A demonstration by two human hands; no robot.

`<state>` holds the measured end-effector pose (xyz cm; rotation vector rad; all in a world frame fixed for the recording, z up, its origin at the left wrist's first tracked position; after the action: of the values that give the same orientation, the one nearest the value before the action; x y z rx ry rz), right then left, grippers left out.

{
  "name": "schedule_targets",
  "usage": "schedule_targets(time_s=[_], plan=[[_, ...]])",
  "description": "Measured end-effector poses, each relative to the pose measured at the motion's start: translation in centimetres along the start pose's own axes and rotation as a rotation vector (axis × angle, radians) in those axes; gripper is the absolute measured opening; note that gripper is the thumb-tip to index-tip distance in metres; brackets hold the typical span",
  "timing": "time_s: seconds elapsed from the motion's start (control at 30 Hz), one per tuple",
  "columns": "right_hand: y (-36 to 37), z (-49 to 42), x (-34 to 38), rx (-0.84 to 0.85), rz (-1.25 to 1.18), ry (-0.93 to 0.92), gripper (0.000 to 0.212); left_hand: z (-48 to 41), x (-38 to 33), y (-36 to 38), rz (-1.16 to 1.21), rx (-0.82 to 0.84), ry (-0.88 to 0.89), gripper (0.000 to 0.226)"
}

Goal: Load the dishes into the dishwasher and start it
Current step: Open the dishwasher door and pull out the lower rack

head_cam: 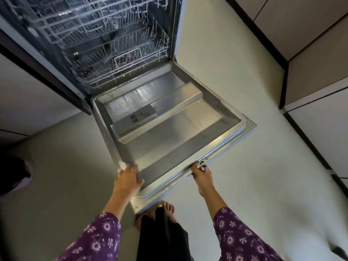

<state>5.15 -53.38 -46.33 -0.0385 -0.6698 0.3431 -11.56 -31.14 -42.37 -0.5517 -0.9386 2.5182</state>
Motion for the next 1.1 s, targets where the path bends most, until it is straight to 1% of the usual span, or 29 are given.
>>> schedule_targets(time_s=[0.07, 0.17, 0.23, 0.37, 0.43, 0.53, 0.6, 0.93, 1.1], plan=[[-0.2, -0.8, -0.8, -0.006, 0.027, 0.01, 0.016, 0.4, 0.1, 2.9, -0.042, 0.083, 0.007, 0.052], [-0.3, -2.2, -2.1, 0.009, 0.008, 0.038, 0.016, 0.4, 0.0, 4.7, 0.001, 0.077, -0.002, 0.052], [-0.4, -3.2, -3.1, 0.02, -0.007, 0.044, 0.027, 0.0, 0.1, 5.6, 0.006, 0.062, -0.005, 0.055], [-0.6, -4.8, -4.8, 0.01, -0.031, 0.045, 0.036, -1.0, 0.6, 7.2, 0.05, 0.044, -0.008, 0.058], [-0.6, -5.7, -5.6, 0.003, -0.036, 0.054, 0.04, -1.6, 0.9, 8.0, 0.062, 0.056, -0.01, 0.063], [-0.5, -6.9, -6.8, -0.026, -0.034, 0.078, 0.039, -2.6, 1.6, 9.1, 0.064, 0.12, 0.0, 0.079], [-0.3, -7.8, -7.6, -0.04, -0.047, 0.094, 0.036, -3.2, 1.8, 9.9, 0.052, 0.135, 0.011, 0.085], [0.2, -12.2, -10.9, -0.046, -0.034, 0.148, 0.031, -6.0, 2.3, 13.7, -0.047, 0.138, 0.003, 0.088], [0.5, -14.5, -12.8, -0.073, -0.013, 0.159, 0.032, -7.6, 2.6, 15.2, -0.057, 0.18, -0.002, 0.089]])
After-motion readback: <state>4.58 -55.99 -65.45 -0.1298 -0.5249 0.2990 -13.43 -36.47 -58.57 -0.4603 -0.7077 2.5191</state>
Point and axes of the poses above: each hand's wrist, its own z-axis away from the middle knuckle, its own y-axis out of the palm, x = y × z, the point moved 3 cm from there along -z, towards the middle knuckle, and after that the axes turned 3 degrees about -y, right-handed, at the moved point
